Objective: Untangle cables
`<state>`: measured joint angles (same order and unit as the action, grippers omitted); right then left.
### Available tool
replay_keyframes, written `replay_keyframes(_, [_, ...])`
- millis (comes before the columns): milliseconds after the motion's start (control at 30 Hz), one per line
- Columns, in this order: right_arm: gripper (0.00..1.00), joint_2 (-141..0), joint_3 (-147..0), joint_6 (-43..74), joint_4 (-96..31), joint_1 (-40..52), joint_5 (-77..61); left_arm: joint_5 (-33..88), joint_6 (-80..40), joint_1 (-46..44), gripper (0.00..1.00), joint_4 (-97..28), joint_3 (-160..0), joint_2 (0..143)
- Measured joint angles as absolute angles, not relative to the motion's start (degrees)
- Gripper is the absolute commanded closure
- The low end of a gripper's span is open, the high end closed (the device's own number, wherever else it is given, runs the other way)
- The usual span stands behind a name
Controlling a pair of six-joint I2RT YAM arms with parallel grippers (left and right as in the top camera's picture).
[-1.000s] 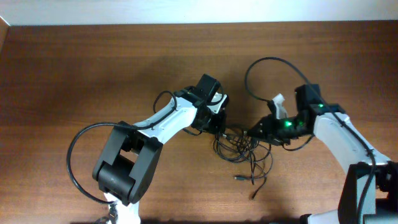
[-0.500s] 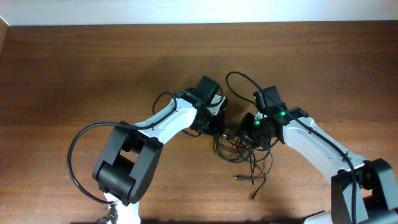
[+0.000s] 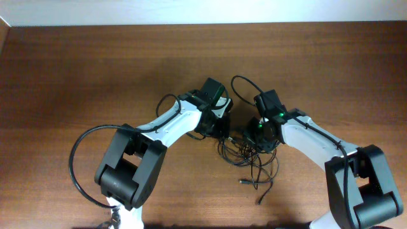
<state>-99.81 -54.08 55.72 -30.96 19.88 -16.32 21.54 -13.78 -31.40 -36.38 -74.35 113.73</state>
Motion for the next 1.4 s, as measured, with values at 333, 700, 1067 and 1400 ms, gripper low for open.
replay_keyframes(333, [0.86,-101.9,-55.4,55.8,-30.7,20.0,-16.0,20.7,-13.8,-31.4,0.76,-36.4,-74.3,113.8])
replay_keyframes(700, [0.96,-102.2,-55.7,53.9,-29.9,22.9,-10.9,20.4,-13.8,-31.4,0.76,-36.4,-74.3,113.7])
replay_keyframes(1067, [0.96,-76.4,-55.6,28.4,-29.6,21.0,-29.5,21.7,-13.0,-31.4,0.72,-37.3,-74.3,113.8])
replay_keyframes(1400, [0.96,-55.9,-63.4,26.7,-31.9,21.0,-31.7,24.0,-5.6,-28.4,0.95,-38.3,-74.4,101.3])
